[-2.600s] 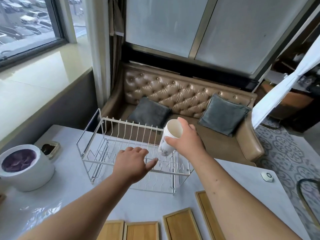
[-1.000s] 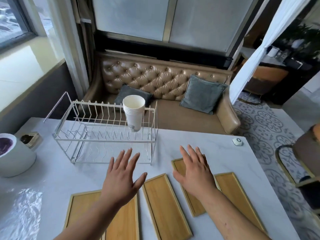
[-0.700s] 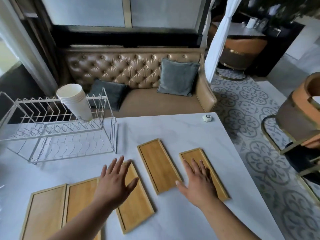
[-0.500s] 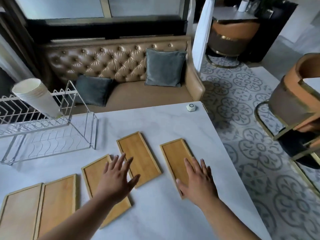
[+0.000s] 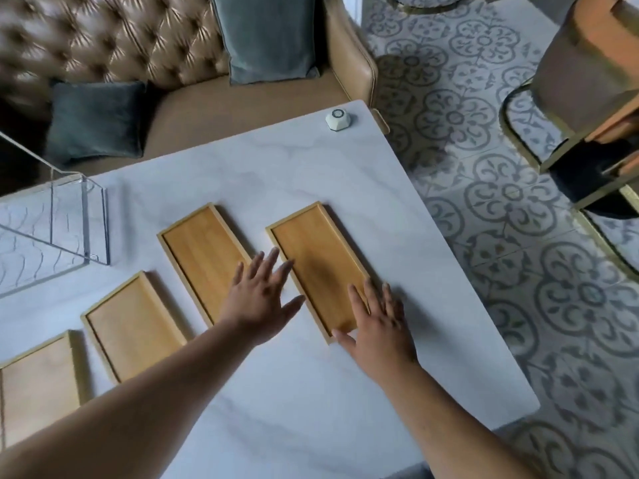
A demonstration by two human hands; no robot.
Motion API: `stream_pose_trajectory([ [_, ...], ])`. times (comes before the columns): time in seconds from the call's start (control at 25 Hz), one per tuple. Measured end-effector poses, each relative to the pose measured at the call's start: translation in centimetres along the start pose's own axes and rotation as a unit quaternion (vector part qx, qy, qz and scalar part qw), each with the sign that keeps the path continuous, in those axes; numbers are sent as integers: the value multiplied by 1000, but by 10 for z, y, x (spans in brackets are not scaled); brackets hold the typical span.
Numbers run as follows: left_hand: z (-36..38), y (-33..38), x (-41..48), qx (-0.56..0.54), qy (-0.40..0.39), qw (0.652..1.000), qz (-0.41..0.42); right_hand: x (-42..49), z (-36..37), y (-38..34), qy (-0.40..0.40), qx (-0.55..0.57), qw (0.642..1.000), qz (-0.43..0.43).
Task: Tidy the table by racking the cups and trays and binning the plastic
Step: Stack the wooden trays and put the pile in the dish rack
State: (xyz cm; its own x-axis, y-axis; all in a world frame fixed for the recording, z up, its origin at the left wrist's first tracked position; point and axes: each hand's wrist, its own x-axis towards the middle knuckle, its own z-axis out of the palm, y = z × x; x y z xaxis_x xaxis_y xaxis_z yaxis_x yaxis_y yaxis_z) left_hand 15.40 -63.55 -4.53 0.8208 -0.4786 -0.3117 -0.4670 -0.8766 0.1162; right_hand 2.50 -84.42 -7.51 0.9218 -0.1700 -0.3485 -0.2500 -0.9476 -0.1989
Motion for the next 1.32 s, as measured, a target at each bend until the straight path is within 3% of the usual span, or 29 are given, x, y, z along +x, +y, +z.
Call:
stream_pose_trajectory([
  [0.24,0,-5,89,10,-7,1000,-13,7,13,48,67,-31,996,-59],
  [0.4,1,17,92,-2,-49,999,-24,2,1,85,66,36,995,63],
  [0.68,36,62,2,20,6,1000,23,-21,-16,108,105,76,977,168],
  [0.84,52,58,-55,-86,-35,994,-55,-32,-17,97,121,93,973,171],
  [0.96,59,36,-93,-131,-34,982,-134,-43,-13,79,87,70,976,188],
  [1.16,59,-6,-131,-109,-58,972,-200,-45,4,35,14,18,991,129],
  [1.32,60,-31,-143,-133,-61,962,-229,-30,7,0,-7,15,991,134],
])
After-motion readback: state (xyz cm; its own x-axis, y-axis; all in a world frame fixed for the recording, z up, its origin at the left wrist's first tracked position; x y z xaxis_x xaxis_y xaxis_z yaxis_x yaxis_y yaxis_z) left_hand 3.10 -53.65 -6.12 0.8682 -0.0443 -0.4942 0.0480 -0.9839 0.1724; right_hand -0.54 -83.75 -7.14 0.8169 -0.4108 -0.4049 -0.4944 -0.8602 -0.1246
